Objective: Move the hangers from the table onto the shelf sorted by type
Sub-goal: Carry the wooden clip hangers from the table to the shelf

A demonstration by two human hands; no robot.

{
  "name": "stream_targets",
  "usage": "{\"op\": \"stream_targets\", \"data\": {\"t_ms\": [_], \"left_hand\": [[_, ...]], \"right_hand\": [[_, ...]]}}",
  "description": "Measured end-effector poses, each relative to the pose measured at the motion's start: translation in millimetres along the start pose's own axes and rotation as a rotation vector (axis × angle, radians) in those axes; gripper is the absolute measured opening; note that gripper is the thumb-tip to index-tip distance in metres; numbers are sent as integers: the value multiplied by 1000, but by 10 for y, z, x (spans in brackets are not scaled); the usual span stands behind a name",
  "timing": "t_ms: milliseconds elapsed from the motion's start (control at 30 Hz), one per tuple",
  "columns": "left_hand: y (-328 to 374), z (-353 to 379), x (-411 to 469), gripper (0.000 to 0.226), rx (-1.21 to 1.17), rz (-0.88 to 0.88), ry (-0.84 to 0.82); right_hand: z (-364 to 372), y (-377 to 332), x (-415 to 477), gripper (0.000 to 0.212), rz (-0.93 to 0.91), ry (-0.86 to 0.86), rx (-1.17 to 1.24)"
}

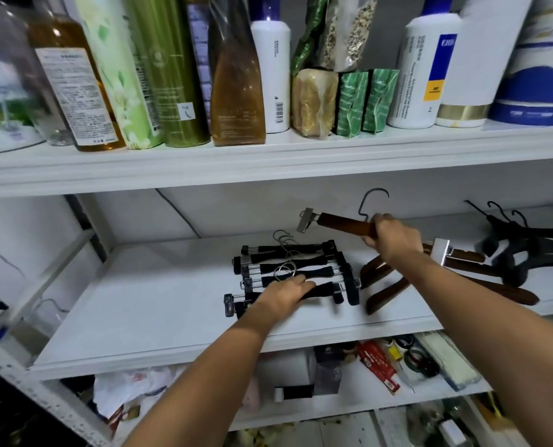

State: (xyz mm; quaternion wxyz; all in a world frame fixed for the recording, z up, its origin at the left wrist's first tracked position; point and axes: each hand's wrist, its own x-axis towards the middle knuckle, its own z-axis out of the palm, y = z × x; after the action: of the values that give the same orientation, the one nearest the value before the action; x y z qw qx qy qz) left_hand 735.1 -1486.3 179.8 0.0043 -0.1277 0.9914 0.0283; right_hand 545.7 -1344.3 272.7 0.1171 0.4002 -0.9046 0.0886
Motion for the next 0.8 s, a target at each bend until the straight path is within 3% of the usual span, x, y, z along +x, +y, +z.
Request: {"op": "stream_targets", "data": {"t_ms": [800], "left_hand": [[-70,721,428,37,5,-27,-46]], "right_hand": [[938,-786,514,35,-191,-185,43]]}}
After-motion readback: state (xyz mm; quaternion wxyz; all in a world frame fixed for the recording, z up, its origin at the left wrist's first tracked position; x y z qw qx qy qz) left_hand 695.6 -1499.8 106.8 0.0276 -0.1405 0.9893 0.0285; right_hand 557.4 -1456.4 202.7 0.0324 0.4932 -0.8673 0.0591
